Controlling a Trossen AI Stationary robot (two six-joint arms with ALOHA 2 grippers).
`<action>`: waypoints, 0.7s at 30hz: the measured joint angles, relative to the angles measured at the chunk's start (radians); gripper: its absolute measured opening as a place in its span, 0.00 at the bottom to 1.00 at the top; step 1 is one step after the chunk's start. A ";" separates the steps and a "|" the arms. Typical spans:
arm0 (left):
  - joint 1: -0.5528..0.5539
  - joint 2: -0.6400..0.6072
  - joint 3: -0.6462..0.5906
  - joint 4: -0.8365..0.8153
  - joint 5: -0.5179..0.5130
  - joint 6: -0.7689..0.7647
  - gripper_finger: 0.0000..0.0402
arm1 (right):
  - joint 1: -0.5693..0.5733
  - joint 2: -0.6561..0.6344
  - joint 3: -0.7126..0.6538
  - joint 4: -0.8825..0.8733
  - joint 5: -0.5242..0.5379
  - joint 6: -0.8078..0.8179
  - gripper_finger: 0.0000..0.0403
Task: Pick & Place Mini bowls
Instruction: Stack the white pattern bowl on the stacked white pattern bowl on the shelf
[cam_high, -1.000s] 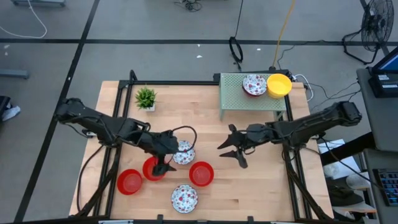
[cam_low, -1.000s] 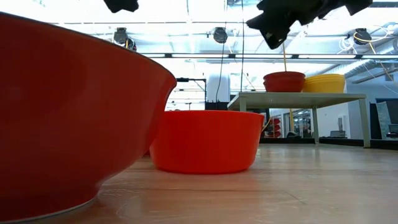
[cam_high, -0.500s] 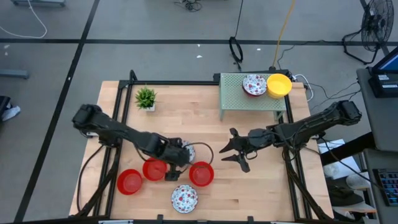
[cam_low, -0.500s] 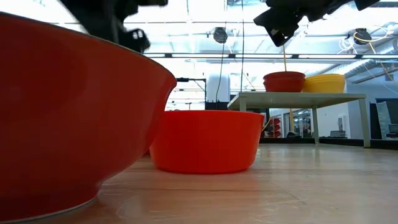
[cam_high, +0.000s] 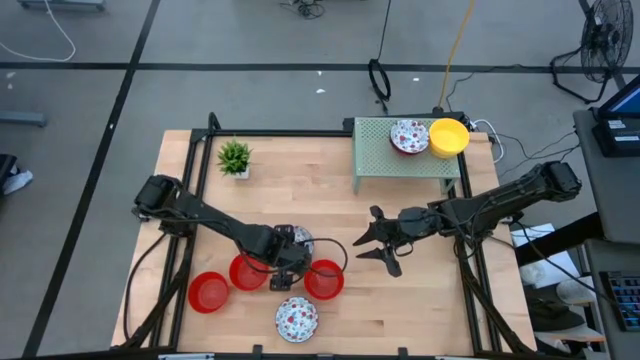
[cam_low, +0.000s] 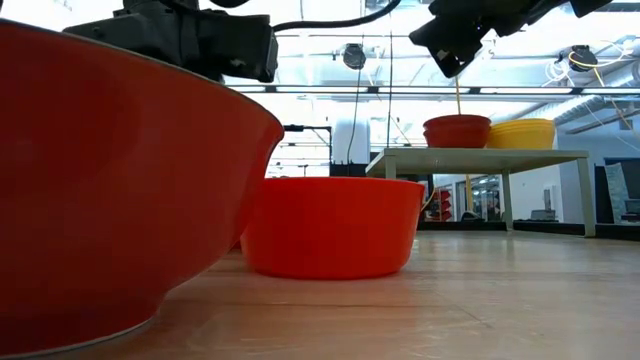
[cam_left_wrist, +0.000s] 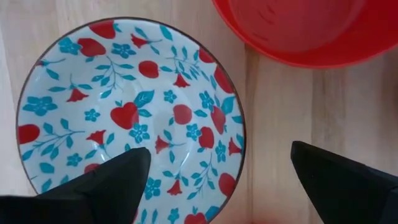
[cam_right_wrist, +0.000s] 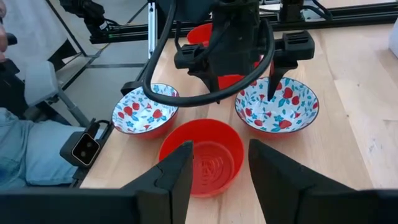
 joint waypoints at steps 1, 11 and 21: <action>0.000 0.000 0.000 0.000 -0.001 0.003 0.95 | 0.000 0.000 0.000 0.000 0.000 0.000 0.35; 0.000 0.000 0.000 -0.003 -0.016 0.030 0.49 | 0.000 0.000 0.000 0.000 0.003 0.000 0.35; 0.002 0.000 0.000 0.020 -0.066 0.096 0.15 | 0.000 0.000 0.000 0.000 0.001 0.000 0.35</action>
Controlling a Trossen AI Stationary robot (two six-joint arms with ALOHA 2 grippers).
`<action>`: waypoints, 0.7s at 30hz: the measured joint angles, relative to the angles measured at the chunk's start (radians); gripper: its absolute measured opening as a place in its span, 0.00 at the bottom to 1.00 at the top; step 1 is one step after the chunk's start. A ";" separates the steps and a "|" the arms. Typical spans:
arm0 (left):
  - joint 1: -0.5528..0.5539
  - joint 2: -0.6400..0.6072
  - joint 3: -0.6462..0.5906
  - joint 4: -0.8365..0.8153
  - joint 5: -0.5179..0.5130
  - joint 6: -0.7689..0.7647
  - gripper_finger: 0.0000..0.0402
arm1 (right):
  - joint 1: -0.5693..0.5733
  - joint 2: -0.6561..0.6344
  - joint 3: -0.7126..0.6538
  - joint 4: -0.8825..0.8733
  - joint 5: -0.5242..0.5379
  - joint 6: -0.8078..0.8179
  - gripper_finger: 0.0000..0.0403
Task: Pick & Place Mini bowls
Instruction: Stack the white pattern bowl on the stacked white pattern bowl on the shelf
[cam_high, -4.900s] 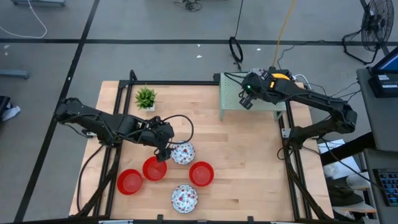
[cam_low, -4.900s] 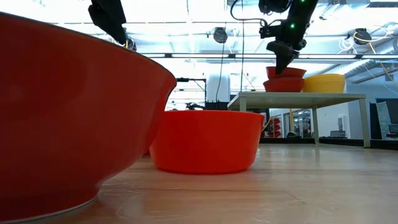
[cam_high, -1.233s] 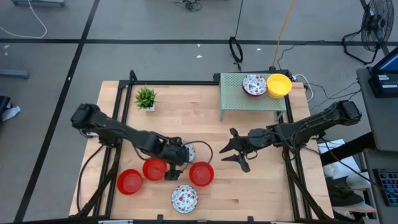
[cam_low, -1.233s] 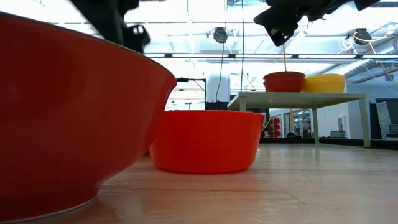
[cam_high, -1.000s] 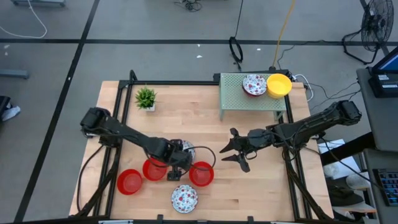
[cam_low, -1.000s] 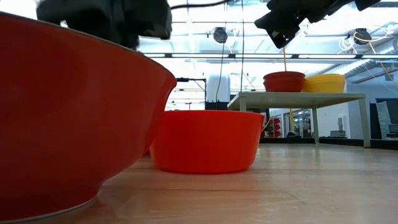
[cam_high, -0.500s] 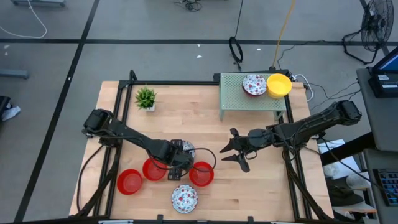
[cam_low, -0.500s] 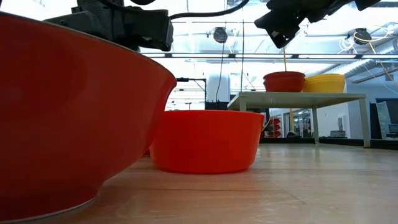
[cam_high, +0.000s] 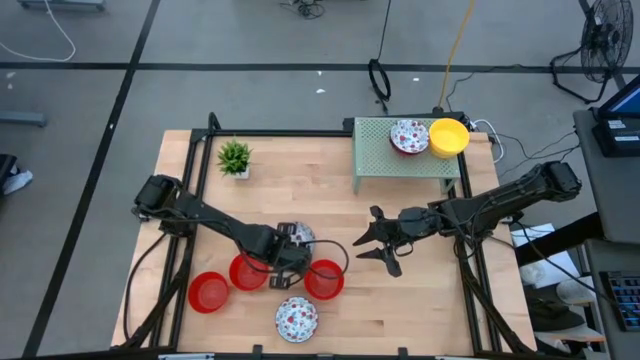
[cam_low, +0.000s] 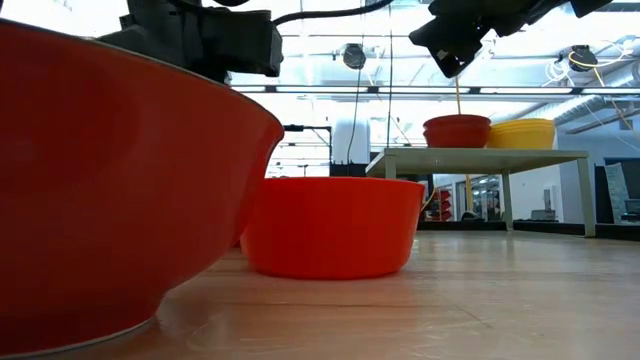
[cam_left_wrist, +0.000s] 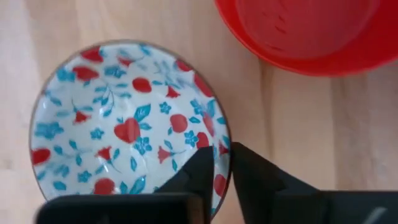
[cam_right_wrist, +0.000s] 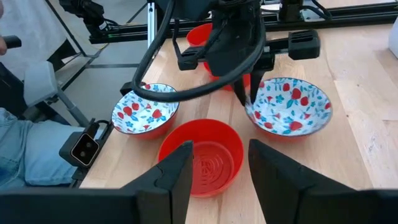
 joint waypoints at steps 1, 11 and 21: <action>0.000 0.000 0.000 0.005 -0.014 0.016 0.12 | 0.000 0.000 0.000 0.000 0.000 0.000 0.35; 0.020 0.000 0.000 0.098 -0.065 0.201 0.03 | 0.000 0.000 0.000 0.000 -0.001 0.000 0.35; 0.066 0.000 0.000 0.274 -0.052 0.414 0.01 | 0.000 0.000 0.000 0.000 -0.002 0.000 0.35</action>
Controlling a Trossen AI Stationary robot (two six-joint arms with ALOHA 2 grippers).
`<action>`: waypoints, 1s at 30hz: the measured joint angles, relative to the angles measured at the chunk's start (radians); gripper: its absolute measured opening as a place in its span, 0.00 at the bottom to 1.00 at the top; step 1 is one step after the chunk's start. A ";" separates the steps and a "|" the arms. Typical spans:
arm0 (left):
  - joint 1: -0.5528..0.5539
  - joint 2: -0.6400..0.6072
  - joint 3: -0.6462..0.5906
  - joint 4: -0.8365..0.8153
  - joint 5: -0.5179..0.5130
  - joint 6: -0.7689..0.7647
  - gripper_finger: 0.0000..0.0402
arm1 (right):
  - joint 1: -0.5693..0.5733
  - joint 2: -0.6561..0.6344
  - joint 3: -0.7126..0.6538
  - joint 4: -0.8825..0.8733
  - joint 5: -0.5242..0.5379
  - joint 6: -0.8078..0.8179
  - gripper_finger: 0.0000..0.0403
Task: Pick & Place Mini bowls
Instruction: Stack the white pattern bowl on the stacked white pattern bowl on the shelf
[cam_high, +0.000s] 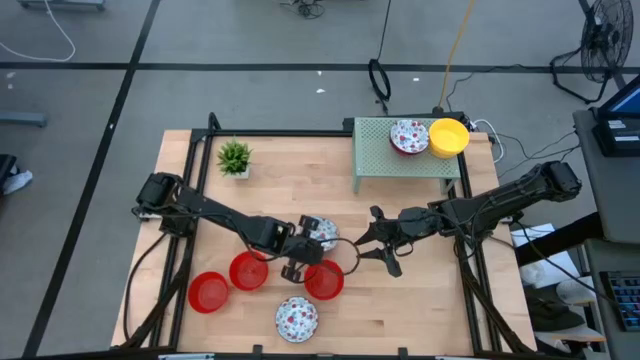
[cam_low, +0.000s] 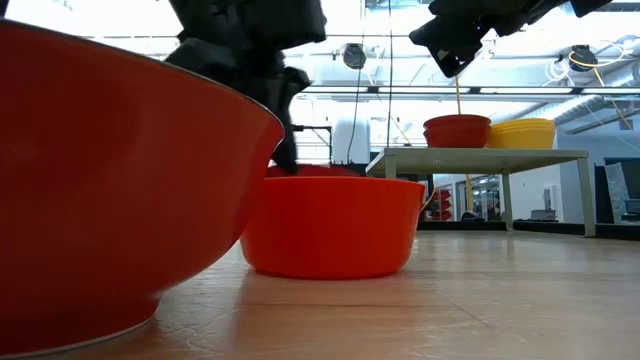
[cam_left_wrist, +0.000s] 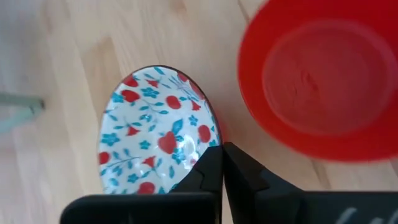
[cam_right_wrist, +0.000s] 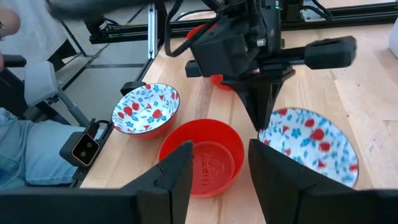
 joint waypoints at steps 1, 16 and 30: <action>0.006 0.000 0.000 0.022 0.004 0.014 0.01 | 0.000 0.000 0.000 0.000 0.000 0.000 0.35; 0.056 0.000 0.000 0.140 0.075 -0.004 0.02 | 0.000 0.000 0.000 -0.046 -0.001 0.000 0.35; 0.026 0.100 -0.001 0.253 -0.035 0.034 0.01 | 0.002 0.001 0.000 -0.052 0.001 0.011 0.35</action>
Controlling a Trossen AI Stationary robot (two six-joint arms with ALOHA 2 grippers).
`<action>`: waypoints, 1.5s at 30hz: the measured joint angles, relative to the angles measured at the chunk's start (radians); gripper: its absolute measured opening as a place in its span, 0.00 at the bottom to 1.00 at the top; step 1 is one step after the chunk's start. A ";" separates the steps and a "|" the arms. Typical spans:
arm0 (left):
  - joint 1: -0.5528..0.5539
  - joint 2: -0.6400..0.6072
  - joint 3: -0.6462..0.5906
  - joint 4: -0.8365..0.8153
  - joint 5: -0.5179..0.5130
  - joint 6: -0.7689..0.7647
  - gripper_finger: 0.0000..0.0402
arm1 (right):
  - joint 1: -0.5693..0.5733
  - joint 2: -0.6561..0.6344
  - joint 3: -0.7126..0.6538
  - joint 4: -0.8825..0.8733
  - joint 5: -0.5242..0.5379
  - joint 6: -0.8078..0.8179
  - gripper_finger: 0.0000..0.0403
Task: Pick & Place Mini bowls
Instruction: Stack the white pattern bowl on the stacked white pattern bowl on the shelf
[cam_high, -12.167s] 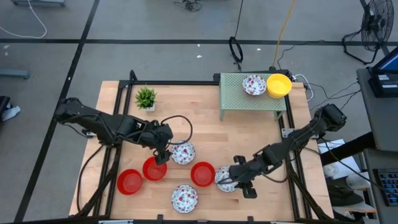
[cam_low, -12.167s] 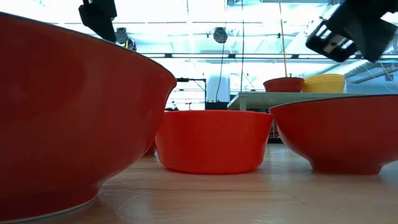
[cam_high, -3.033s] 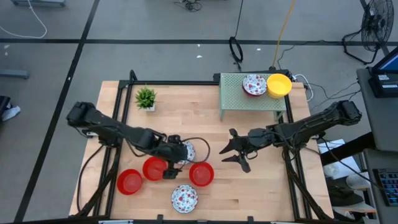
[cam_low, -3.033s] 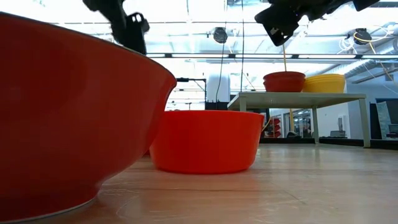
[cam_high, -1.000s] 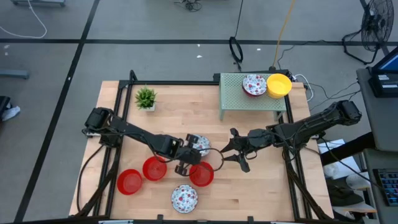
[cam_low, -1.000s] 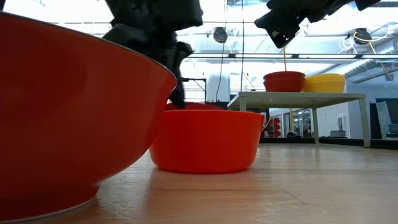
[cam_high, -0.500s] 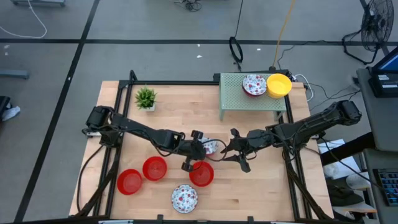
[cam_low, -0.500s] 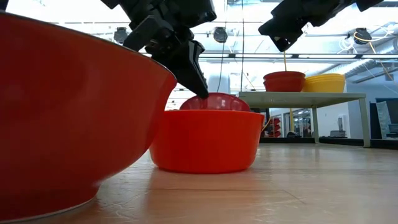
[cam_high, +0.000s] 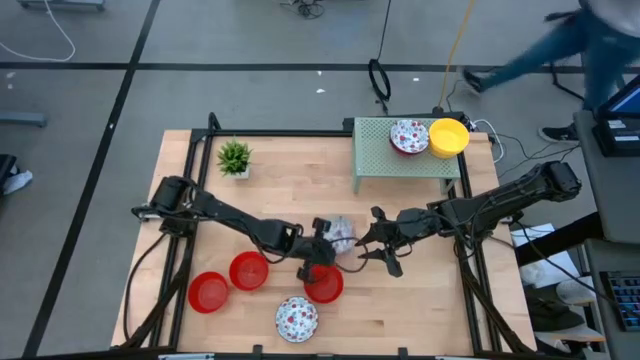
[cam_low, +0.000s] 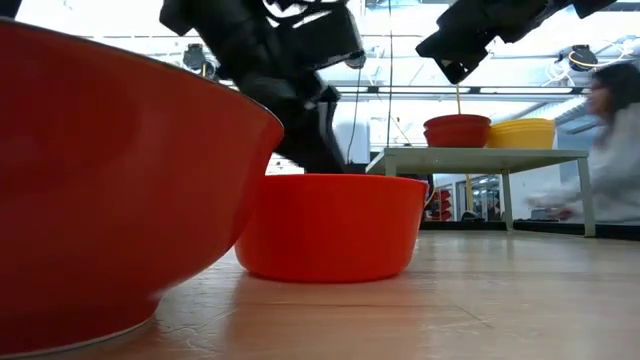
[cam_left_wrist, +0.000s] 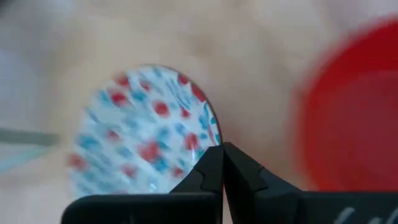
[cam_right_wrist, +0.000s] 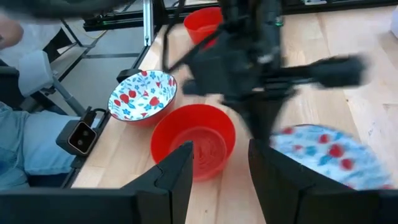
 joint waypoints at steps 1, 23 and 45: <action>0.003 -0.001 0.000 0.021 -0.045 0.004 0.01 | 0.001 0.000 0.000 -0.001 0.001 0.008 0.35; 0.050 -0.014 0.002 0.066 0.086 -0.064 0.15 | 0.004 0.000 0.000 -0.047 0.024 0.004 0.35; 0.039 -0.425 0.002 -0.304 0.080 -0.392 0.46 | 0.012 0.192 -0.001 -0.095 0.148 -0.184 0.35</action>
